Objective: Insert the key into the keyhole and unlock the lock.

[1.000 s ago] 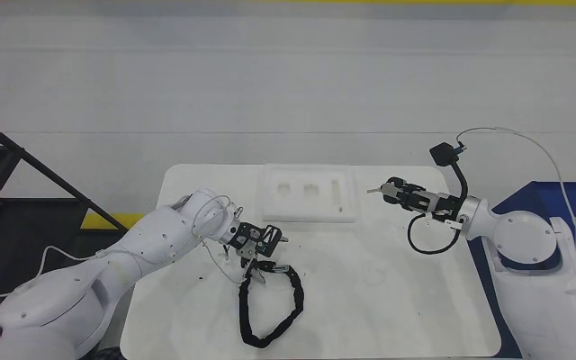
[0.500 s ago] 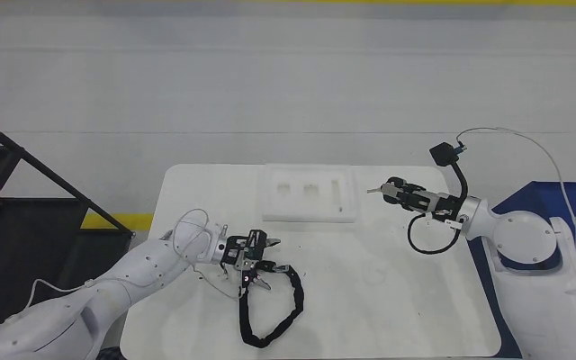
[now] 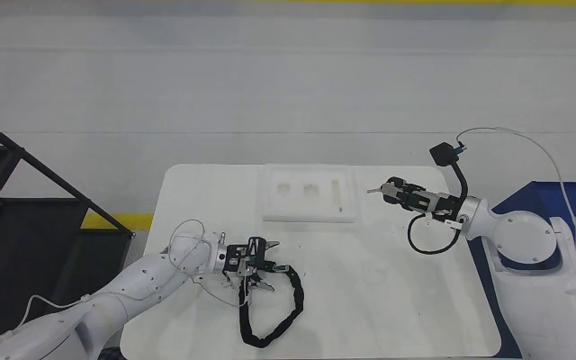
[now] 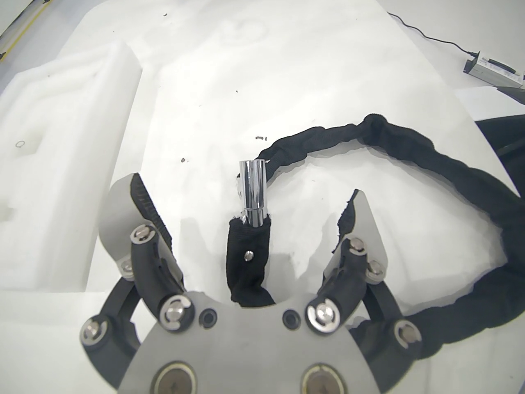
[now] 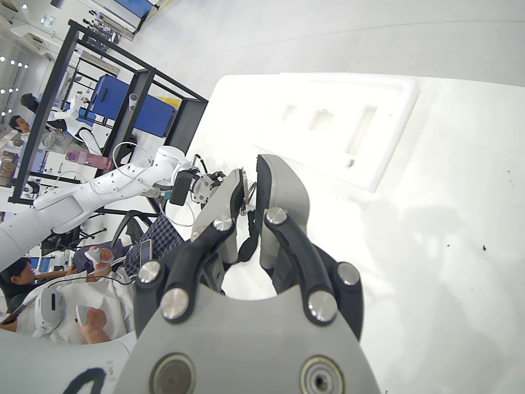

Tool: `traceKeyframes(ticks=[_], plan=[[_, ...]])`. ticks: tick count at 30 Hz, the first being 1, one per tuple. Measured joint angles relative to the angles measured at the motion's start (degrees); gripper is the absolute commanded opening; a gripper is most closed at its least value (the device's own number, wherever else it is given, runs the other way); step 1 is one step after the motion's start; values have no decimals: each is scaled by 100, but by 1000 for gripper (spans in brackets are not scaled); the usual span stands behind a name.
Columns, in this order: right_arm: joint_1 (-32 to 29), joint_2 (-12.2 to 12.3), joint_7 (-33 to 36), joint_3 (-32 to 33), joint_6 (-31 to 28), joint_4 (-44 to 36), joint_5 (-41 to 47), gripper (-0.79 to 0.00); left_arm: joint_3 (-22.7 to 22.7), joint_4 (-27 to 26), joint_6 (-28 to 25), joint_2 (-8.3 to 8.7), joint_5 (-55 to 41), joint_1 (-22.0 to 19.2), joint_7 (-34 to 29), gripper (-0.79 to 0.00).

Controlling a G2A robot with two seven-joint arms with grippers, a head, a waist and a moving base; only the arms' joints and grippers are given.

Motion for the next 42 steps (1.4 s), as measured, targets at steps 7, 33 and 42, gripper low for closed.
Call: traceKeyframes(ticks=[7, 33, 42], plan=[[0, 0, 0, 0, 0, 0, 0, -785, -58, 31, -163, -69, -14, 55, -213, -160], [0, 0, 0, 0, 0, 0, 0, -785, -303, 269, -441, -345, 80, 33, -448, -785], [0, 0, 0, 0, 0, 0, 0, -785, -546, -16, -724, -187, 235, 116, 438, -785]])
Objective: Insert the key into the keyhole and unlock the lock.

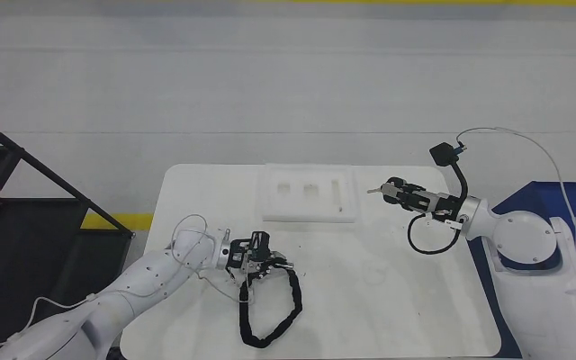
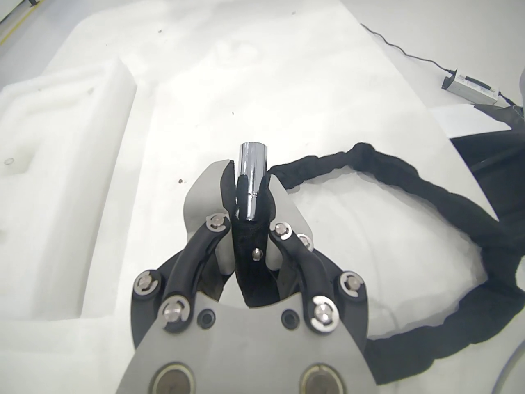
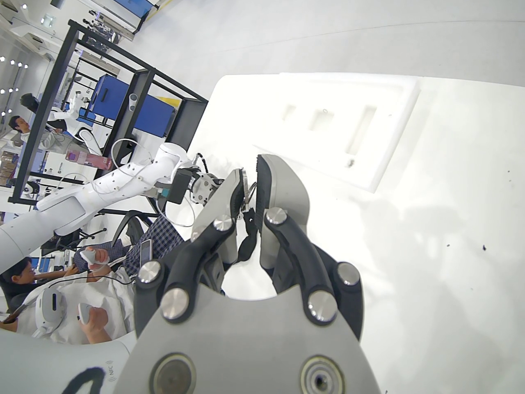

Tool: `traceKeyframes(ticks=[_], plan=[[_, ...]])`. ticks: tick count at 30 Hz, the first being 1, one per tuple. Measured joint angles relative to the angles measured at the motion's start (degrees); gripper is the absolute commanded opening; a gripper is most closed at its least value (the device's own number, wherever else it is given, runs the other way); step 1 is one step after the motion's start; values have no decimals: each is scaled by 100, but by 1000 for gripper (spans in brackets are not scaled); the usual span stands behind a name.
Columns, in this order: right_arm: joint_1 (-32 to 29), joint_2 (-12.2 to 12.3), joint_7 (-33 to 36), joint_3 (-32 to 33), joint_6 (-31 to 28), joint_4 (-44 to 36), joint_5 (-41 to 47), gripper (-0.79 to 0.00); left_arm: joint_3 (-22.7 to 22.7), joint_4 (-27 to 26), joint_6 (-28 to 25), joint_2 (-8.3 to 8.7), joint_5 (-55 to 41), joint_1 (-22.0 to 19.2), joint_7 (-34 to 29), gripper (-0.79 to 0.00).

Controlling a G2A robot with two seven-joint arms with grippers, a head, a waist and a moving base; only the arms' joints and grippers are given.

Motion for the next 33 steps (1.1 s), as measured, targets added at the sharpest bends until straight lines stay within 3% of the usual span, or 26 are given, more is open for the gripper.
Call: traceKeyframes(ticks=[8, 15, 21, 26, 33], plan=[[0, 0, 0, 0, 0, 0, 0, -785, -313, -526, -224, 271, 214, 103, 1214, -785], [-60, -1, -51, -62, 7, -13, 73, -785, -301, -1133, -27, 475, -423, 89, 1390, -785], [14, 25, 310, -191, 249, -8, 471, -785, -178, -1593, 239, 649, -857, -50, 1657, -785], [96, 43, 682, -316, 271, -84, 988, -785, 74, -1822, 654, 738, -952, -282, 2073, -785], [182, 99, 1147, -402, 201, -117, 1256, -785, 825, -1664, 1213, 716, -1195, -798, 2634, -785]])
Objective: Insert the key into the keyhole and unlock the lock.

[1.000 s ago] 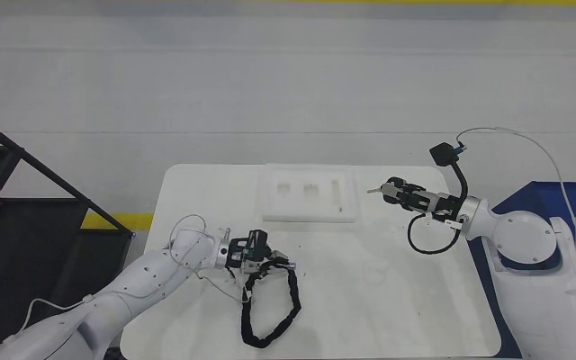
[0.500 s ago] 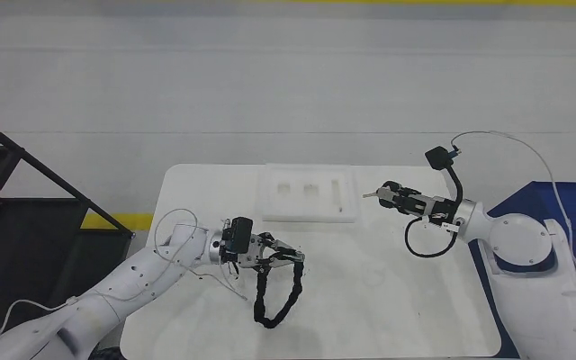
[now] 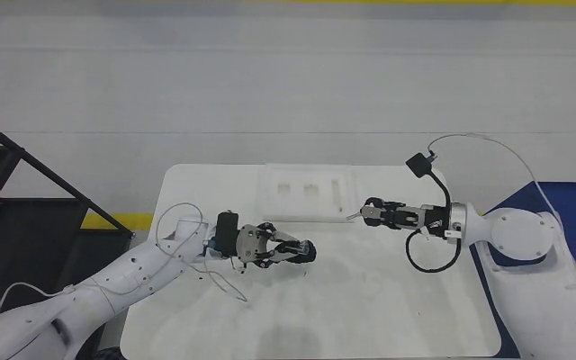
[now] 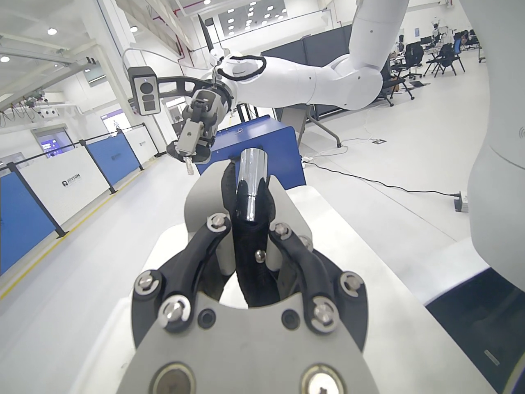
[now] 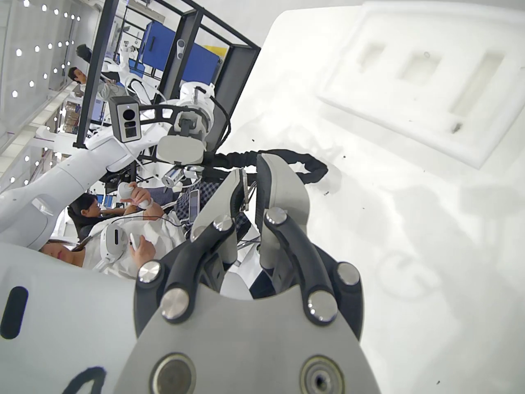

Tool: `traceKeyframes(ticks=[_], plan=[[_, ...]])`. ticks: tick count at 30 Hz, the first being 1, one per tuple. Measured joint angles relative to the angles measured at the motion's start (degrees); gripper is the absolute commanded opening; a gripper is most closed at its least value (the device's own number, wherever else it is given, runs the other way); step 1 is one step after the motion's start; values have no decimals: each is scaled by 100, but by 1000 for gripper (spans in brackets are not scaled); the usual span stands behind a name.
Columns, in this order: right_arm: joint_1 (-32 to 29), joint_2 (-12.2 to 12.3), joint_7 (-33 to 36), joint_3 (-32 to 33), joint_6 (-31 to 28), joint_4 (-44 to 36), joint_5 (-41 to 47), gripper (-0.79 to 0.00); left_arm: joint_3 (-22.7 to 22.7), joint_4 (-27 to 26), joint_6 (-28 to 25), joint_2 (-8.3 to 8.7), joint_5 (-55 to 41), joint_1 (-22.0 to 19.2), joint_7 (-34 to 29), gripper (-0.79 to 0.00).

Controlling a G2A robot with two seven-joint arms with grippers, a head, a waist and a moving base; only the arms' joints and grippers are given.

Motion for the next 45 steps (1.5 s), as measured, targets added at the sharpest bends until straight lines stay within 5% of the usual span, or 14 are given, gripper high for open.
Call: traceKeyframes(ticks=[6, 19, 23, 45], plan=[[74, 38, 217, -92, -192, 78, -84, -785, 613, 219, 142, -77, -361, -420, 142, -785], [7, 55, 186, -135, -27, 40, -169, -785, 505, 263, 119, -71, -622, -253, -21, -785], [114, 67, 887, -379, 127, 233, 501, -785, 303, 371, 73, -91, -763, -169, -215, -785], [889, 20, 1349, -1616, 46, 880, 1217, -785, -8, 471, -519, -815, -171, -275, -829, -785]])
